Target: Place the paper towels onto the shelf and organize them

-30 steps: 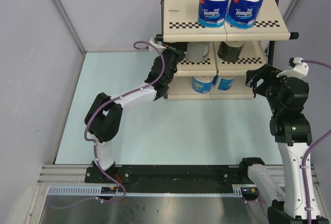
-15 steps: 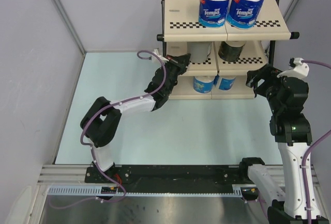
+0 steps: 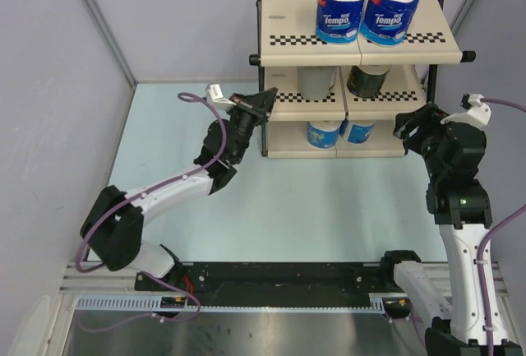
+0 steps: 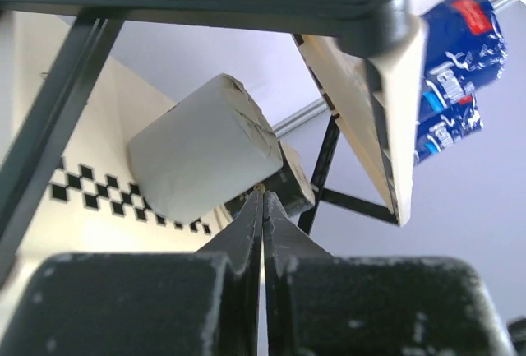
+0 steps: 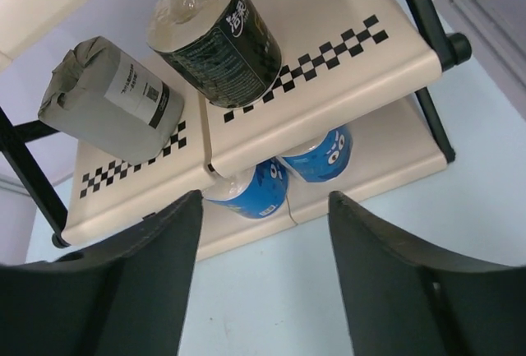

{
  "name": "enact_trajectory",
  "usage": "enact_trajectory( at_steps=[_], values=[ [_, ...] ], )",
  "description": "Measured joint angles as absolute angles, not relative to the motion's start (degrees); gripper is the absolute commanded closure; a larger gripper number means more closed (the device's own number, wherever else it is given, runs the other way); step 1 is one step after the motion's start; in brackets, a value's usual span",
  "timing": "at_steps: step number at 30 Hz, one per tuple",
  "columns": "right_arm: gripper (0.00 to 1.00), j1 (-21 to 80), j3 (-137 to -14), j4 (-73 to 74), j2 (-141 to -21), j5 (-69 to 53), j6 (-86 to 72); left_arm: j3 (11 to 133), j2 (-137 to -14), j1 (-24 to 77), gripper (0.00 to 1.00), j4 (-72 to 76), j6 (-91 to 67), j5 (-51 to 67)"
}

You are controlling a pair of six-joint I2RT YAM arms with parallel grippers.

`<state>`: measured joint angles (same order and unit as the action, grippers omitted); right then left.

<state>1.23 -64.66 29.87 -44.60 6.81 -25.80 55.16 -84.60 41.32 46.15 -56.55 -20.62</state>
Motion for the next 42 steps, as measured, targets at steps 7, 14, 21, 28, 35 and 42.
enact_trajectory(
  at_steps=[7, 14, 21, 28, 35, 42],
  values=[
    [1.0, 0.7, -58.1, 25.4, -45.0, 6.3, -32.0, 48.6, -74.6, 41.1, 0.99, 40.4, -52.9, -19.7],
    [1.0, -1.9, -50.5, 16.4, -44.8, 2.1, -37.6, 46.2, -70.3, 40.8, 1.0, 36.5, -50.9, -18.8],
    [1.0, -6.6, -45.5, 0.1, -48.4, -5.1, -43.1, 43.7, -67.8, 40.4, 1.0, 34.9, -50.0, -18.0],
    [1.0, -9.1, -42.6, -15.0, -56.4, -9.8, -48.9, 42.8, -66.2, 39.8, 1.0, 33.5, -49.4, -17.6],
    [1.0, -9.4, -42.4, -27.3, -64.0, -11.9, -52.6, 41.7, -65.5, 38.7, 1.0, 33.2, -49.3, -17.2],
    [1.0, -9.5, -42.4, -33.7, -68.1, -11.4, -54.5, 41.3, -65.3, 37.8, 1.0, 32.9, -49.3, -16.2]
  ],
)
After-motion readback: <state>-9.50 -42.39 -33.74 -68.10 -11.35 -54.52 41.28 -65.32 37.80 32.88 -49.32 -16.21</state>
